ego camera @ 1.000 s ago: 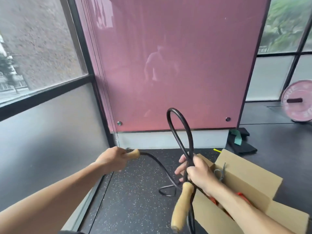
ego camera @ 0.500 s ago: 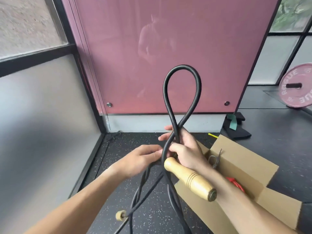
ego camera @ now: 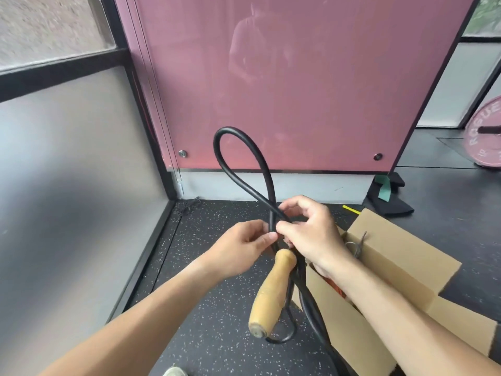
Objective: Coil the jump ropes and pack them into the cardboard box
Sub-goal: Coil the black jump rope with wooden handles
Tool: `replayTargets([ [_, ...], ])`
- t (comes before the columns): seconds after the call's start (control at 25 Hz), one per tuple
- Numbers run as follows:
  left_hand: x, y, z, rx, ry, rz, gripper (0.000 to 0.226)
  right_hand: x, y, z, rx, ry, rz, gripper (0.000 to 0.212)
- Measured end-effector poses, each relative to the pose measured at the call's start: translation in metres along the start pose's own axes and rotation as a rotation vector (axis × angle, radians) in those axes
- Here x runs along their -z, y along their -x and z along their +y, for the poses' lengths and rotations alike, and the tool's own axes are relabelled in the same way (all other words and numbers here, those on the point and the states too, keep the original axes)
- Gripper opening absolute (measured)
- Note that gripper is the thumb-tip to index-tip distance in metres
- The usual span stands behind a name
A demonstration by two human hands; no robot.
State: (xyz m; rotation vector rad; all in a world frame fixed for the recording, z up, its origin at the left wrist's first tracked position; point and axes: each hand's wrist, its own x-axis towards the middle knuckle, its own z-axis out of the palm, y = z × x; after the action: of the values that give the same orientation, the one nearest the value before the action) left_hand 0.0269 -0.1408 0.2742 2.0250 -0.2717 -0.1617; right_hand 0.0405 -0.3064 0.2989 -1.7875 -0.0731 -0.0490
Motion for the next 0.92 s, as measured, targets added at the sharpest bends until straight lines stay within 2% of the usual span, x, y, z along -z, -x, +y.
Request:
replayTargets([
  [0.04, -0.004, 0.000, 0.002, 0.029, 0.066, 0.005, 0.027, 0.002, -0.001, -0.003, -0.032, -0.064, -0.029, 0.025],
  [0.12, -0.005, -0.003, 0.011, 0.131, 0.375, 0.107, 0.028, 0.016, -0.005, -0.013, -0.084, -0.265, -0.068, 0.019],
  [0.2, 0.017, -0.011, 0.021, 0.240, 0.701, 0.341, 0.029, 0.040, -0.009, -0.022, -0.115, -0.381, -0.085, 0.013],
  [0.28, 0.053, -0.014, 0.019, 0.277, 0.800, 0.523, 0.028, 0.064, -0.007, -0.024, -0.162, -0.309, -0.085, 0.018],
  [0.32, 0.069, -0.014, 0.015, 0.279, 0.775, 0.566, 0.026, 0.071, -0.005, -0.023, -0.189, -0.242, -0.080, 0.023],
  [0.4, 0.077, -0.009, 0.010, 0.267, 0.559, 0.592, 0.026, 0.068, 0.001, -0.022, -0.224, -0.191, -0.084, 0.030],
  [0.52, 0.045, -0.006, 0.013, 0.184, 0.235, 0.445, 0.029, 0.052, 0.006, -0.024, -0.202, -0.307, -0.123, 0.031],
  [0.6, 0.038, -0.006, 0.017, 0.116, 0.057, 0.399, 0.029, 0.060, 0.002, -0.029, -0.162, -0.346, -0.060, 0.034],
  [0.68, 0.052, 0.000, 0.019, 0.073, -0.079, 0.464, 0.025, 0.086, -0.003, -0.030, -0.038, -0.127, 0.093, 0.036],
  [0.76, 0.070, 0.007, 0.018, 0.059, -0.050, 0.515, 0.022, 0.110, -0.007, -0.024, 0.117, 0.220, 0.264, 0.031],
  [0.8, 0.074, 0.010, 0.018, 0.048, 0.009, 0.495, 0.022, 0.115, -0.007, -0.021, 0.155, 0.282, 0.273, 0.030],
  [0.92, 0.059, 0.012, 0.029, 0.003, 0.255, 0.379, 0.022, 0.096, 0.001, -0.013, 0.112, 0.378, 0.052, 0.028],
])
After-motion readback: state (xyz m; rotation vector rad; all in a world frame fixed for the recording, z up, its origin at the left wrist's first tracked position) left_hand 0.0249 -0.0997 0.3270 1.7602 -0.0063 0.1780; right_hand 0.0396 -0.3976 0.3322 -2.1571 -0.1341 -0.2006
